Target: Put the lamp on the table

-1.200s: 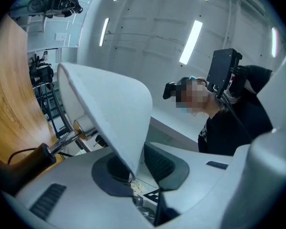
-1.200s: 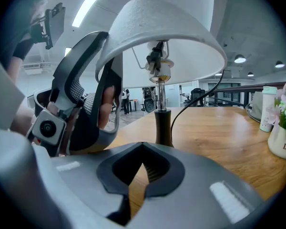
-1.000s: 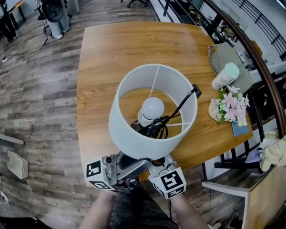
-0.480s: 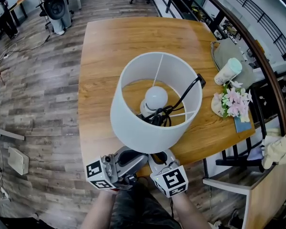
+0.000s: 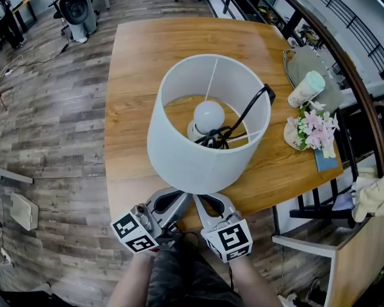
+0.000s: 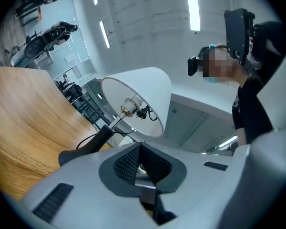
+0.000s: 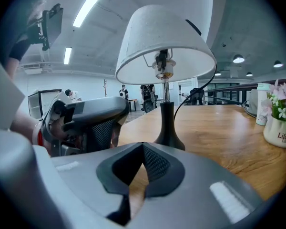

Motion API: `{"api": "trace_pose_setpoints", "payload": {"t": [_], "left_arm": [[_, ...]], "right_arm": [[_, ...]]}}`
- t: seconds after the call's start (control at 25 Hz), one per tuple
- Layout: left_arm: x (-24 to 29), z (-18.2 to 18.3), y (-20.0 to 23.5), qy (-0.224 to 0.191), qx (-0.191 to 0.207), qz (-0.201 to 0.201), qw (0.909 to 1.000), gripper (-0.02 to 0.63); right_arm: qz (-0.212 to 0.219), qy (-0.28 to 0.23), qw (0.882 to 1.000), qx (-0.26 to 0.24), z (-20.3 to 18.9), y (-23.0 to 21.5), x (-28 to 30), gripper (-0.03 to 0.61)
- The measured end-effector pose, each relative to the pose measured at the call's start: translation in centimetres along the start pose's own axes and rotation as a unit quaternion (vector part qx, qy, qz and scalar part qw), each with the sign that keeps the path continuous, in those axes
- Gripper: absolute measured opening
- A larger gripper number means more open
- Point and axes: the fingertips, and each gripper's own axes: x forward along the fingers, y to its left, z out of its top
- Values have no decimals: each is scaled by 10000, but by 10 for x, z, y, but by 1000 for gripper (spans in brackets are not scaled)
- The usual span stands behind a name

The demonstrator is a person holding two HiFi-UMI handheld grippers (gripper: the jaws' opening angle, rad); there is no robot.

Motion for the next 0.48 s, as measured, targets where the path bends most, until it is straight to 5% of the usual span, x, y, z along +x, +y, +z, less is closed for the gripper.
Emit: {"api": "trace_pose_setpoints", "payload": {"t": [0.48], "left_arm": [[-8,-20,-6,964,1381,931,9813,-3]], "right_arm": [[-209,-438,9988,-80,19,4,-29,6]]}}
